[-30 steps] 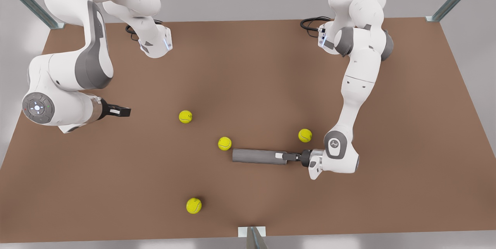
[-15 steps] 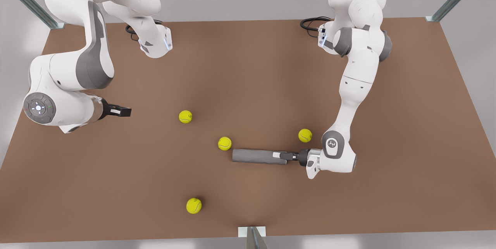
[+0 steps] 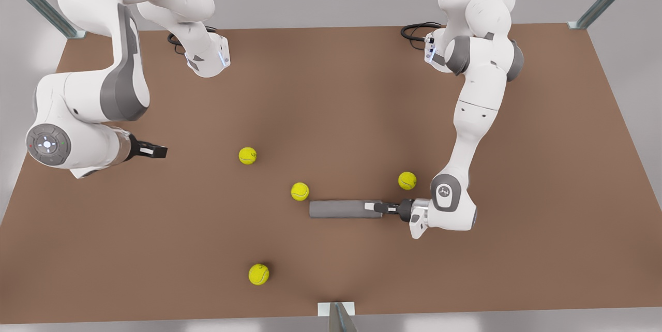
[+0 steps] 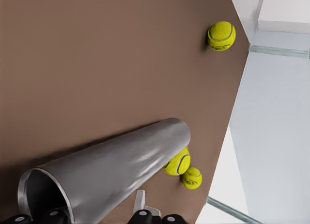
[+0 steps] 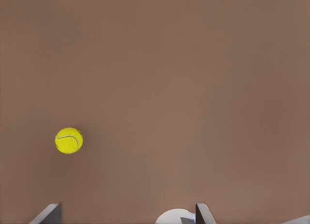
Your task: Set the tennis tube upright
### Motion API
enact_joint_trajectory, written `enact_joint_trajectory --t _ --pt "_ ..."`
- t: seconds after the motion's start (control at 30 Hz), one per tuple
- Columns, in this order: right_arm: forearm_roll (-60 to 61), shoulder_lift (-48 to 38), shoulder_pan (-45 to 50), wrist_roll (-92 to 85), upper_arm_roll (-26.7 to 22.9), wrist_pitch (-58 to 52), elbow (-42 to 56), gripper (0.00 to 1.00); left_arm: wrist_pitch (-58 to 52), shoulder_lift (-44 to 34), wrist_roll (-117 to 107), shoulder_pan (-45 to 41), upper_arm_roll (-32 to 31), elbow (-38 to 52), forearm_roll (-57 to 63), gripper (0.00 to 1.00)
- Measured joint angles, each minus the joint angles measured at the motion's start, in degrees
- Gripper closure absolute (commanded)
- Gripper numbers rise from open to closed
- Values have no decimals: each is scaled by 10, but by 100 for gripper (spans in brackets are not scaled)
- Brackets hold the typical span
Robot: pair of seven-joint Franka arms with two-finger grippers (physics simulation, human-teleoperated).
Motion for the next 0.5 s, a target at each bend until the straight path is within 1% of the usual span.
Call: enact_joint_trajectory --t 0.13,0.27,0.33,0.5 --pt "-1 0 -1 1 2 2 2 0 -5 -3 -1 0 1 1 1 50" --pt "-3 0 2 6 2 2 6 0 -13 -4 -2 -1 6 2 2 55" --pt "-1 1 -6 6 0 1 6 0 -17 -5 -2 -4 12 2 2 58" --pt "10 4 -41 2 -1 2 5 0 -18 -9 -2 -8 14 2 2 61"
